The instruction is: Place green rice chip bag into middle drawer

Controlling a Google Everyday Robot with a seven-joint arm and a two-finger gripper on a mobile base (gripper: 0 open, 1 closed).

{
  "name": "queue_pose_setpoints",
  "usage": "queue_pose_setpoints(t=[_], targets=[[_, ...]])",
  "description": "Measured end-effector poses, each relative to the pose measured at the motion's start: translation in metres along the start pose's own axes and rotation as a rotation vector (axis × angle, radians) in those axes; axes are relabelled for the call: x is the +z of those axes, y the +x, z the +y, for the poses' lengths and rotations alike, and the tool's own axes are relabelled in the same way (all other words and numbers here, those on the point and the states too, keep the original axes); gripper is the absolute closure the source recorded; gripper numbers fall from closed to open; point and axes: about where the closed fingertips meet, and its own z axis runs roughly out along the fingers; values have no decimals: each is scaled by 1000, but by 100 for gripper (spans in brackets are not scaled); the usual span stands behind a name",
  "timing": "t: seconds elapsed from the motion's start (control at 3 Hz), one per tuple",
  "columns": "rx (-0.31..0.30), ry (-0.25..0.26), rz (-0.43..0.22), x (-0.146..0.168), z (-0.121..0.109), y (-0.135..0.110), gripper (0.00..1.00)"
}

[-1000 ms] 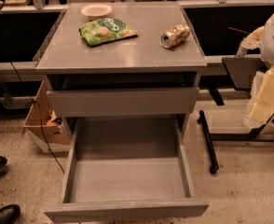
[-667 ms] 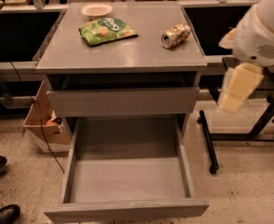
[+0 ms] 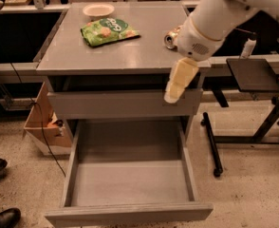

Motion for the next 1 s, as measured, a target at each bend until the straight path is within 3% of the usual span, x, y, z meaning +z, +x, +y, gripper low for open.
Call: queue_pose_setpoints(t=[0.33, 1.0], targets=[[-40, 4, -42, 31, -20, -44, 0], [-33, 6, -70, 33, -24, -47, 0]])
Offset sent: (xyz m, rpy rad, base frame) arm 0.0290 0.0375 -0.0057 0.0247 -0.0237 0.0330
